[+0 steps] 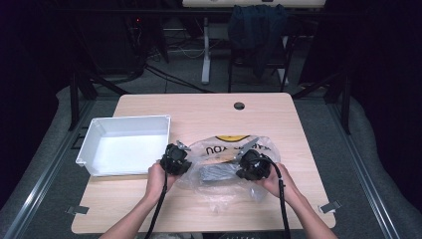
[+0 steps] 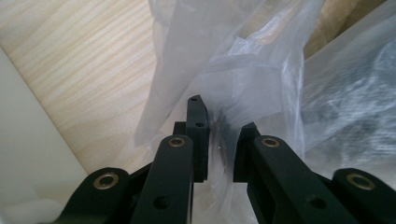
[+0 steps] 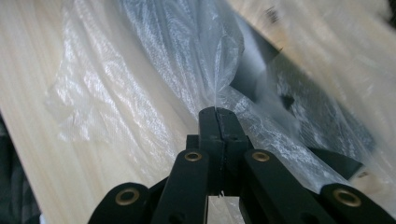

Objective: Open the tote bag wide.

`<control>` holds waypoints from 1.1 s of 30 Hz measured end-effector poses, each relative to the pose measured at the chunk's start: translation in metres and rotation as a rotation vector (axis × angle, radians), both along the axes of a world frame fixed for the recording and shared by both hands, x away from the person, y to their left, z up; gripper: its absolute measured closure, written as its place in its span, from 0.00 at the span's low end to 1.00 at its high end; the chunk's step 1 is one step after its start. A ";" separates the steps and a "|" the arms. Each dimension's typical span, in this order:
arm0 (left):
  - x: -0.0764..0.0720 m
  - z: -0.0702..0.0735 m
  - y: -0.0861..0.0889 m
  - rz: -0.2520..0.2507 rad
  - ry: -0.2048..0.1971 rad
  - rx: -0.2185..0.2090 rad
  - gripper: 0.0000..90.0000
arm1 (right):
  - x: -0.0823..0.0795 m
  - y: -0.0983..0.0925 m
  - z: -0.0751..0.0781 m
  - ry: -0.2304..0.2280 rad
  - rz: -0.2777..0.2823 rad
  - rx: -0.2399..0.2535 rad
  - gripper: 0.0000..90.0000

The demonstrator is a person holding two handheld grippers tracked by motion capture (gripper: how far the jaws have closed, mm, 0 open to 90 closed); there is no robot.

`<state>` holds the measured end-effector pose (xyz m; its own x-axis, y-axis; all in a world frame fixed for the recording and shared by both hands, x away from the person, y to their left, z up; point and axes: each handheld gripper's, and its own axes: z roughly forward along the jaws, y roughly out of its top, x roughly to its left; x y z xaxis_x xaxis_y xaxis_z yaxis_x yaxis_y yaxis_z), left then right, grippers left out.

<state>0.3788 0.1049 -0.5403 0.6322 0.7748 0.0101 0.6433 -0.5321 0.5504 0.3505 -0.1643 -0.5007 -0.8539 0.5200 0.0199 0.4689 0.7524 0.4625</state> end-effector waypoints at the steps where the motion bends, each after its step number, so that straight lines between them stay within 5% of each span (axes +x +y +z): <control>1: 0.000 0.000 -0.001 0.001 -0.002 0.004 0.93 | -0.002 -0.002 -0.001 0.008 0.001 0.000 1.00; 14: 0.002 -0.013 -0.007 0.003 -0.001 0.081 0.94 | -0.005 -0.006 -0.030 0.101 0.019 -0.084 1.00; 18: 0.003 -0.013 -0.008 -0.008 0.004 0.084 0.86 | -0.005 -0.006 -0.033 0.129 0.025 -0.108 1.00; 25: -0.002 0.018 -0.003 -0.020 -0.036 0.034 0.57 | -0.005 -0.012 -0.017 0.125 0.009 0.033 0.89; 33: -0.011 0.045 0.005 -0.042 -0.073 0.026 0.43 | -0.005 -0.014 -0.012 0.108 0.001 0.048 0.87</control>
<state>0.3680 0.1097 -0.4954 0.6607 0.7467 0.0772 0.5792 -0.5725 0.5803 0.3460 -0.1781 -0.5123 -0.8459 0.5155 0.1370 0.5175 0.7310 0.4447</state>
